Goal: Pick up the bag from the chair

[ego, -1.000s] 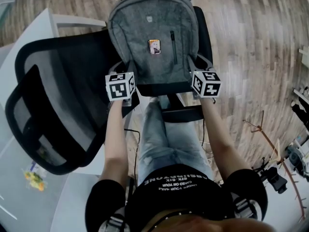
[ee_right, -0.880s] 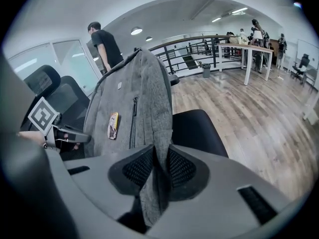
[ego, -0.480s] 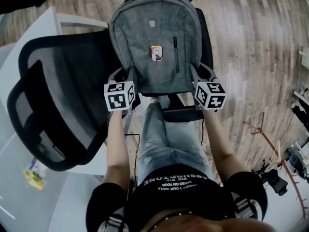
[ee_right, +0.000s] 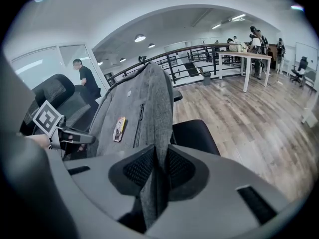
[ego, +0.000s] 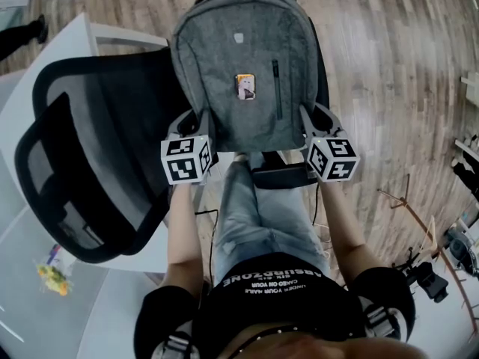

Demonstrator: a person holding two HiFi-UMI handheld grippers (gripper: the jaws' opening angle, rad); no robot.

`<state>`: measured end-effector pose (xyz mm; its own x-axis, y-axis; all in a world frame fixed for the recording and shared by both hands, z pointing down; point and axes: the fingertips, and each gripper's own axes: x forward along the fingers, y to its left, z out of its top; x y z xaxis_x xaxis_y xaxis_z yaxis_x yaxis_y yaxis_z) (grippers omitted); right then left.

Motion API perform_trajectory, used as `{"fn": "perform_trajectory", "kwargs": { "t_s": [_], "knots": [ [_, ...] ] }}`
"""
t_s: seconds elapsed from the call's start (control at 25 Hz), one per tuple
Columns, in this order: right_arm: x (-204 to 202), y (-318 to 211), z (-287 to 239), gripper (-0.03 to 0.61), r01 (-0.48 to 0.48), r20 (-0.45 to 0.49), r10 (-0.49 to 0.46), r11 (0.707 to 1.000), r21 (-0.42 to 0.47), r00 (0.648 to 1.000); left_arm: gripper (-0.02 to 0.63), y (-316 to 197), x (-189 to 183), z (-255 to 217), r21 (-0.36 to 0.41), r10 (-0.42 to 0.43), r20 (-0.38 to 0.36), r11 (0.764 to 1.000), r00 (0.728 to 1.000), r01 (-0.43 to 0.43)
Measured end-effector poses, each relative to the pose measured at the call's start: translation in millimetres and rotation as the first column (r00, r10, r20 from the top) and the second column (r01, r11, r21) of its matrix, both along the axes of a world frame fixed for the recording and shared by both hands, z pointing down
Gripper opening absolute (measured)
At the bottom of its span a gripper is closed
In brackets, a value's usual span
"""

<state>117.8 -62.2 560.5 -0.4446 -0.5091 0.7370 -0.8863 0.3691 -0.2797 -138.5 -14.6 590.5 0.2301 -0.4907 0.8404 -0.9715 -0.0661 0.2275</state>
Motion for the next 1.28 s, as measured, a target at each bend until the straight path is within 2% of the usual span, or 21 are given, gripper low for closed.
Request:
{"fn": "perform_trajectory", "kwargs": {
  "t_s": [0.76, 1.28],
  "knots": [
    [3, 17, -53, 0.081, 0.007, 0.01, -0.008, 0.998, 0.058, 1.0, 0.084, 16, 7, -47, 0.059, -0.02, -0.053, 0.998, 0.998, 0.023],
    [27, 39, -130, 0.075, 0.005, 0.058, -0.011, 0.995, 0.099, 0.998, 0.081, 32, 30, -132, 0.131, -0.012, -0.053, 0.991, 0.999, 0.019]
  ]
}}
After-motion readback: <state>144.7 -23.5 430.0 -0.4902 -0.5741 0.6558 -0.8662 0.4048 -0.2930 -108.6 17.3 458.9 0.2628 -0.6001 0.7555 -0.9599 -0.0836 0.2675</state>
